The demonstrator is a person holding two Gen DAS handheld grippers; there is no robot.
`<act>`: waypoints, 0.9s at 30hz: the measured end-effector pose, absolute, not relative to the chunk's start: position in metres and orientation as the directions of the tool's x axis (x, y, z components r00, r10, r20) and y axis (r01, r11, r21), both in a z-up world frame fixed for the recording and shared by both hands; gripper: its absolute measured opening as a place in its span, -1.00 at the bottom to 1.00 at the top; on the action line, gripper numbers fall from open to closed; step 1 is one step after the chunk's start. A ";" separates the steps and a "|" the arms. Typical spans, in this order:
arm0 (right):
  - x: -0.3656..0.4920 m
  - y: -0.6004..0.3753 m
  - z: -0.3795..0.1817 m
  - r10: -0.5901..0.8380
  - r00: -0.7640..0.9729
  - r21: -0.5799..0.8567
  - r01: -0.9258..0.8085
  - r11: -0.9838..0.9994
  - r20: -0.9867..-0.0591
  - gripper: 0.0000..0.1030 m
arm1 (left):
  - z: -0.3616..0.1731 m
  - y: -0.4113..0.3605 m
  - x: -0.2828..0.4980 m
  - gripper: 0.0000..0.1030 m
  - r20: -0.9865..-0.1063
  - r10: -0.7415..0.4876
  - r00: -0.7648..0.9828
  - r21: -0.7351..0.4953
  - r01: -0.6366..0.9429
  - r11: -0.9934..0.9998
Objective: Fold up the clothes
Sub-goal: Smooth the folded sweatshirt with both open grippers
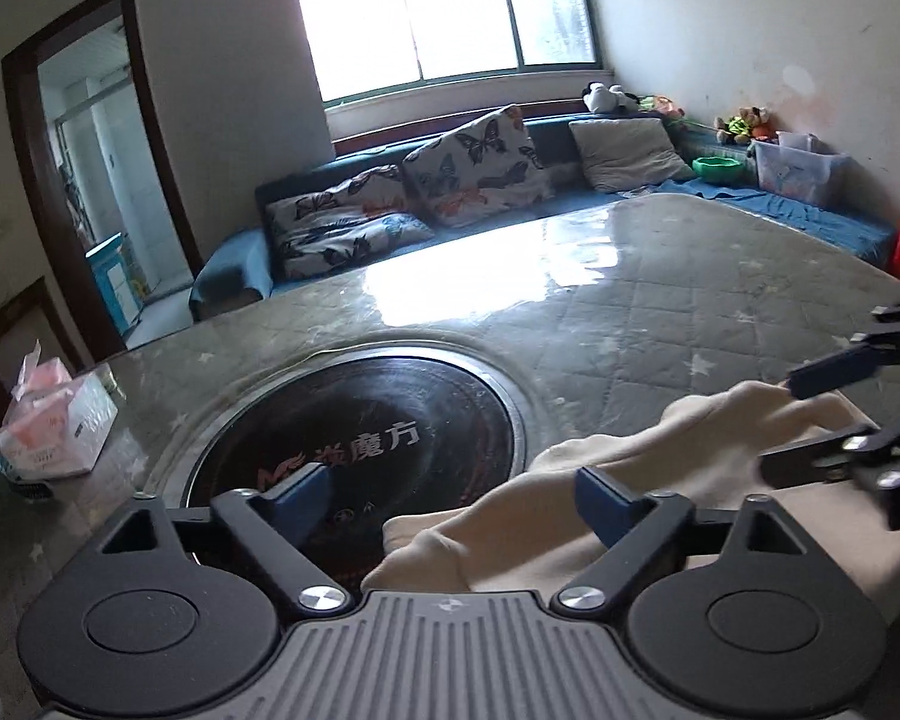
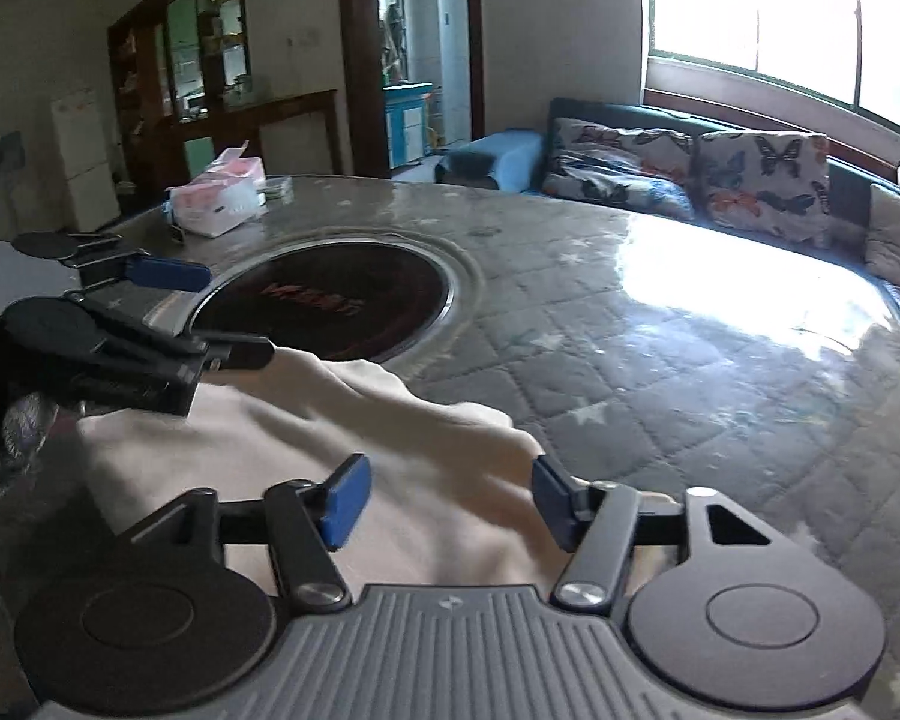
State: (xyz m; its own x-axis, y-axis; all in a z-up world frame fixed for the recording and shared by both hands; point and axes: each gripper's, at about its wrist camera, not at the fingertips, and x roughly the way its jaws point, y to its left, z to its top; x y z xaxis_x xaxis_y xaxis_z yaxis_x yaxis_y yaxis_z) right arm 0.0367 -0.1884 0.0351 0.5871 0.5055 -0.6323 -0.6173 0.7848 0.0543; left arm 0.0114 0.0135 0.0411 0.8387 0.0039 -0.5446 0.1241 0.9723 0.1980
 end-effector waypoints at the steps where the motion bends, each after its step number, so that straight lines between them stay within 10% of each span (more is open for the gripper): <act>1: 0.040 -0.185 0.034 0.509 0.579 0.058 -0.622 0.781 -0.637 0.24 | 0.040 0.013 0.013 0.78 -0.549 0.009 0.836 0.202 0.123 0.972; 27: 0.042 -0.175 0.010 0.454 0.571 -0.046 -0.655 0.754 -0.684 0.41 | 0.010 0.009 0.005 0.74 -0.642 -0.013 0.767 0.093 0.094 0.991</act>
